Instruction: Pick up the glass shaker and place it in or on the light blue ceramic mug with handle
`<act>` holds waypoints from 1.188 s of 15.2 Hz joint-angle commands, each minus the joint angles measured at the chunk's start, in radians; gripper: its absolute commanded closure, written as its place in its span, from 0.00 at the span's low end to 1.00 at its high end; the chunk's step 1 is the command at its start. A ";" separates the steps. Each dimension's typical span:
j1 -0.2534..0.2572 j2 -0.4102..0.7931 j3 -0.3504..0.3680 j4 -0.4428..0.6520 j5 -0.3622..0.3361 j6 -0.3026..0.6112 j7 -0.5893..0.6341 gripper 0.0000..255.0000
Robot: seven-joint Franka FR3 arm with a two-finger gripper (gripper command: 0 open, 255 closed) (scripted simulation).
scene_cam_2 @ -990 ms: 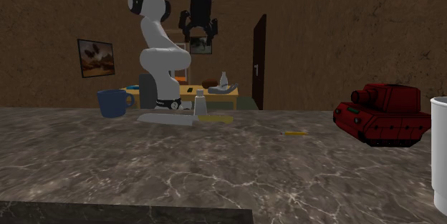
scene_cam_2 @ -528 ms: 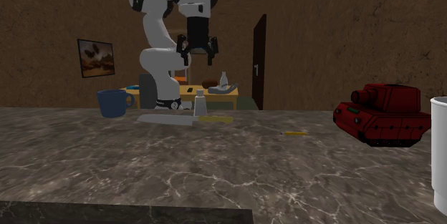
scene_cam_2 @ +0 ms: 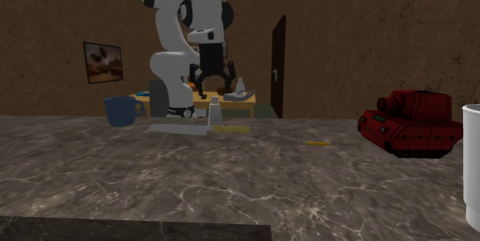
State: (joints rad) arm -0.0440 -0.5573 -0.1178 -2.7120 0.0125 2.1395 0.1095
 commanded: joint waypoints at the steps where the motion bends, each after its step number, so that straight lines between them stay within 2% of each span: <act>1: 0.002 0.015 0.000 -0.018 0.003 0.035 0.001 0.00; 4: 0.006 0.047 -0.002 -0.048 0.007 0.096 -0.002 0.00; 12: 0.006 0.046 -0.002 -0.048 0.007 0.095 -0.002 0.00; 13: 0.006 0.046 -0.002 -0.048 0.007 0.095 -0.002 1.00; 18: 0.006 0.046 -0.002 -0.048 0.007 0.095 -0.002 1.00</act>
State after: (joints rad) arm -0.0381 -0.5113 -0.1194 -2.7593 0.0196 2.2349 0.1076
